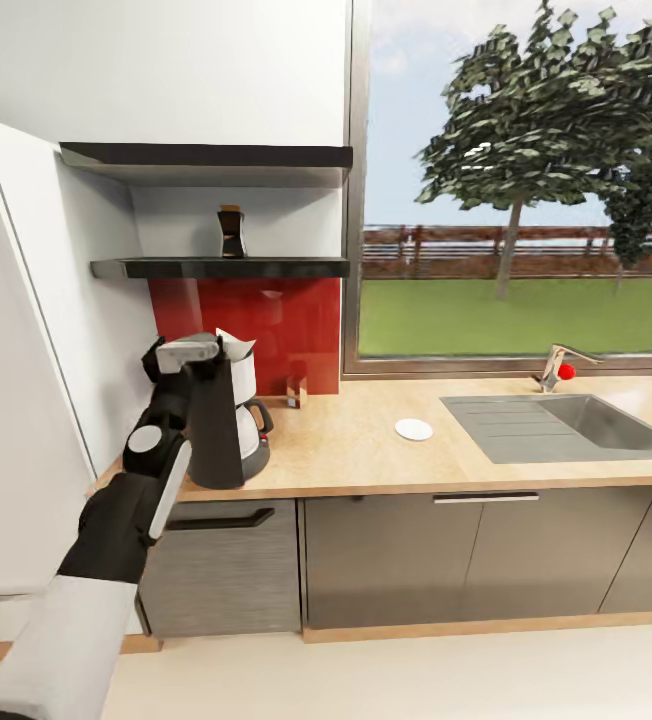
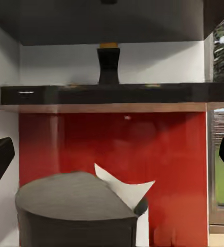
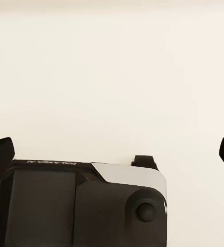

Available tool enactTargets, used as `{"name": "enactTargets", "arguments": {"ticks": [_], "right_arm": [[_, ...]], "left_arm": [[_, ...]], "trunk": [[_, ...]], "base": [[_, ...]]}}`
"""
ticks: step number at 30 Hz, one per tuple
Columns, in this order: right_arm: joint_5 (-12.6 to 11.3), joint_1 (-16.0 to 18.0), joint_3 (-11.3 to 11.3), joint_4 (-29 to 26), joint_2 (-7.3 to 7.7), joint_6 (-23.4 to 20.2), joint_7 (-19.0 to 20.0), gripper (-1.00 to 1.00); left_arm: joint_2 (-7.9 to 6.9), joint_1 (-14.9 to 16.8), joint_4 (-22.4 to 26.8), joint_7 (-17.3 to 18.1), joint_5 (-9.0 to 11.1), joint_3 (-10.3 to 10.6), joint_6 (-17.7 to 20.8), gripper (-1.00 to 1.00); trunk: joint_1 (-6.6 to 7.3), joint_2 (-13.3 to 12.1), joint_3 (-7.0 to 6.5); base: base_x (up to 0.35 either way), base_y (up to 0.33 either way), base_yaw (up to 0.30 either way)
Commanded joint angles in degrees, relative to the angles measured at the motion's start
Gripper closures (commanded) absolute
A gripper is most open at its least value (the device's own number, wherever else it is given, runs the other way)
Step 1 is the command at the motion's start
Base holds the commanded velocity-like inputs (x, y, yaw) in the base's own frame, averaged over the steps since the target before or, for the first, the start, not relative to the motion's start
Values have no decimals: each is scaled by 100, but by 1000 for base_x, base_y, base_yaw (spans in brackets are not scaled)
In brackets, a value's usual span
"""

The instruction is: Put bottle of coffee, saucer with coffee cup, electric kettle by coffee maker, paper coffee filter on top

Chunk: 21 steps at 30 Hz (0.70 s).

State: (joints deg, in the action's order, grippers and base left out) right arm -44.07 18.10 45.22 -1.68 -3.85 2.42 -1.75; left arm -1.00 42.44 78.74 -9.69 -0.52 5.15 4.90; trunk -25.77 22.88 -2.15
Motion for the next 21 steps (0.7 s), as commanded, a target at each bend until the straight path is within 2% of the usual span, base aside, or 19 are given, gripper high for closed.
{"name": "enactTargets", "arguments": {"ticks": [1, 5, 7, 8, 10, 11, 14, 15, 20, 21], "right_arm": [[-49, 1, 48, 1, -2, 15, -18, -100], [-50, 1, 47, 1, 1, 20, -18, -100], [-37, 1, 48, 1, 5, 17, -15, -100], [-34, 1, 48, 1, 5, 16, -14, -100], [-30, 1, 48, 1, 2, 14, -11, -100], [-32, 1, 48, 1, 1, 14, -11, -100], [-42, 1, 48, 1, -22, 4, -14, -100], [-45, 1, 48, 1, -25, 3, -13, -100], [-68, -4, 45, -4, -51, -4, -13, -100], [-71, -5, 44, -5, -54, -4, -10, -100]], "left_arm": [[26, 221, -1, -38, 1, 26, 280, -100], [138, 885, -90, -11, -3, 35, 987, -100], [173, 1353, -274, -25, -7, 37, 1323, -100], [179, 1483, -346, -32, -8, 38, 1390, -100], [194, 2006, -697, -58, -14, 34, 1597, -100], [197, 2127, -789, -62, -17, 34, 1633, -100], [199, 2761, -1324, -73, -29, 33, 1787, -100], [198, 2859, -1414, -74, -32, 33, 1819, -100], [197, 3746, -2217, -121, -49, 35, 2215, -100], [197, 3834, -2312, -135, -50, 36, 2247, -100]], "trunk": [[-2, 4, 4], [-2, 4, 4], [-2, 4, 4], [-2, 4, 4], [-2, 4, 4], [-2, 4, 4], [-2, 4, 4], [-2, 4, 4], [-2, 4, 4], [-2, 4, 4]], "base": [[0, 0, 0], [0, 0, 0], [0, 0, 0], [0, 0, 0], [0, 0, 0], [0, 0, 0], [0, 0, 0], [0, 0, 0], [0, 0, 0], [0, 0, 0]]}}
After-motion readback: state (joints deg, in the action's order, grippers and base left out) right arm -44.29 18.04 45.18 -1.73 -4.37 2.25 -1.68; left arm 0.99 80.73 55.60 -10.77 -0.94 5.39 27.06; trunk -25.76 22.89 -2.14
